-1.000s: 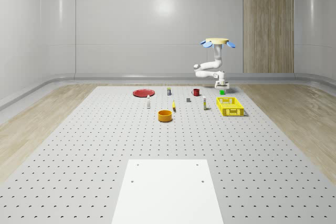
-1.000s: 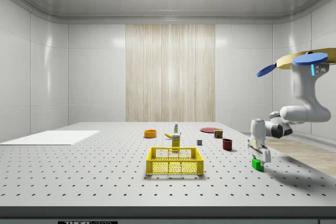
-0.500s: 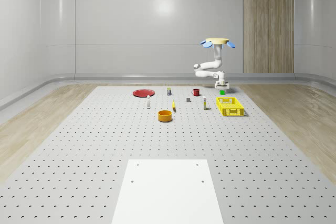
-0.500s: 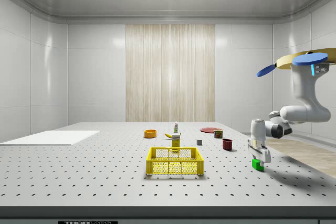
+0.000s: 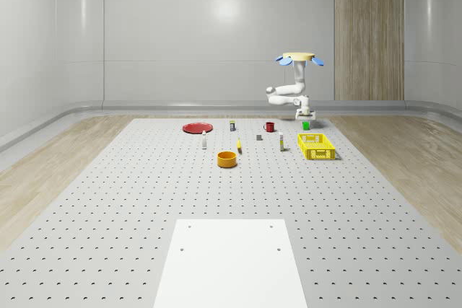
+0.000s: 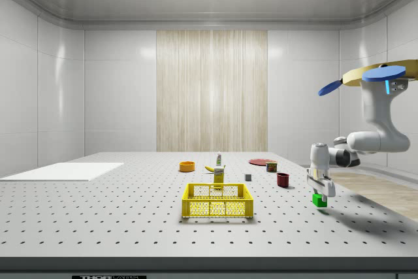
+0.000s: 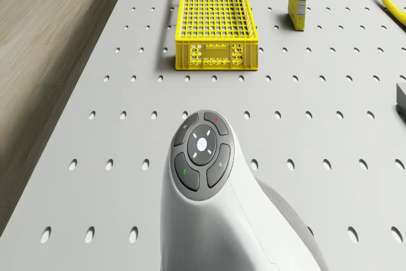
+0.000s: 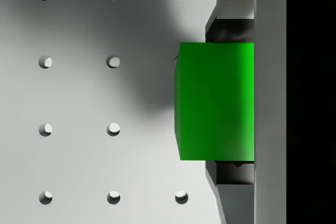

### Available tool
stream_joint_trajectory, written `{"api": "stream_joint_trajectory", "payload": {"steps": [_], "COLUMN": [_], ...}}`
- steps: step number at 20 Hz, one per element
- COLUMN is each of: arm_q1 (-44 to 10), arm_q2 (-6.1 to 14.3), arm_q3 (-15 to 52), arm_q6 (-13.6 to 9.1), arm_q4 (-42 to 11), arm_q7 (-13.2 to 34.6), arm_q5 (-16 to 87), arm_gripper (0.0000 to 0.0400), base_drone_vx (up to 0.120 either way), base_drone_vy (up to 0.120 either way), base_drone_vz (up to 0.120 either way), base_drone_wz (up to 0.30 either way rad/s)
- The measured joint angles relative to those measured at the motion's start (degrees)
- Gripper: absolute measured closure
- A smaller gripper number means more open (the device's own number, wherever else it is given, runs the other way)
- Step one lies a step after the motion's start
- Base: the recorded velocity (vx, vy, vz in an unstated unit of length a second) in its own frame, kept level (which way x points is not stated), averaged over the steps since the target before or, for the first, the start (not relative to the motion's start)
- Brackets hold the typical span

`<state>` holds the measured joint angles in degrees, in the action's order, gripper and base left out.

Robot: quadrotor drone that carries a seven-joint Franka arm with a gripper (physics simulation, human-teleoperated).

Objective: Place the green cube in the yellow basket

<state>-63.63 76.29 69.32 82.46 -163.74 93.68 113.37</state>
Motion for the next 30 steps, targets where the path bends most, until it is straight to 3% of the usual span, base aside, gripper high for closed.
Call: {"api": "stream_joint_trajectory", "payload": {"steps": [10,15,19,30], "arm_q1": [-0.6,-0.9,-1.1,-1.6], "arm_q2": [1.3,2.0,2.6,4.1], "arm_q3": [2.2,2.6,2.8,3.1], "arm_q6": [0.6,1.2,1.7,3.2], "arm_q4": [-0.3,-0.3,-0.3,-0.2], "arm_q7": [0.8,1.1,1.4,2.1], "arm_q5": [-2.6,-3.1,-3.4,-4.2], "arm_gripper": [0.0147,0.0147,0.0147,0.0147], "base_drone_vx": [0.120,0.120,0.120,0.120], "base_drone_vy": [0.000,0.000,-0.120,-0.015], "base_drone_vz": [0.000,0.120,0.120,0.040], "base_drone_wz": [0.000,0.000,0.000,0.000]}}
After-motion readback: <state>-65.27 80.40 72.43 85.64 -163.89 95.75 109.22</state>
